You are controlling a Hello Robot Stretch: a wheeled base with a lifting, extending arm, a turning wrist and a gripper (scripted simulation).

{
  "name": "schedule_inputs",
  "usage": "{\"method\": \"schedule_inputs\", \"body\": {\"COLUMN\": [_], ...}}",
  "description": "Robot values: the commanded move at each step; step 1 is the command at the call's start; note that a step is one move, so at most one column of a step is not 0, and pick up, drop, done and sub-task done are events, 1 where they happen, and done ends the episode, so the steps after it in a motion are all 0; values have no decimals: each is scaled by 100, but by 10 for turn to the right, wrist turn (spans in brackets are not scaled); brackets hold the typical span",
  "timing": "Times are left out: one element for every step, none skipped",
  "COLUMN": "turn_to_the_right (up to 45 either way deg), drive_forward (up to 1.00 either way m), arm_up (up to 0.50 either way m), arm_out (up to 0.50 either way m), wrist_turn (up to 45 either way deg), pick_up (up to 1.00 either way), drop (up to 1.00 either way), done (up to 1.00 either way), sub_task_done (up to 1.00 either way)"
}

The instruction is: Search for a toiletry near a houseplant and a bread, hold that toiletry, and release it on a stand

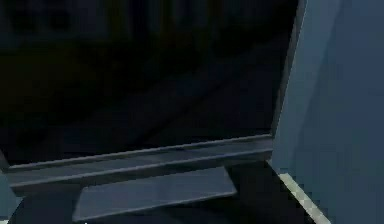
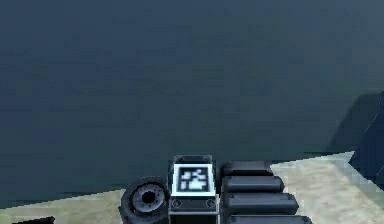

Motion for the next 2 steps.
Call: {"method": "schedule_inputs", "body": {"turn_to_the_right": [-450,-90], "drive_forward": [0,0], "arm_up": [0,0], "arm_out": [0,0], "wrist_turn": [0,0], "pick_up": [0,0], "drop": [0,0], "done": [0,0], "sub_task_done": [0,0]}}
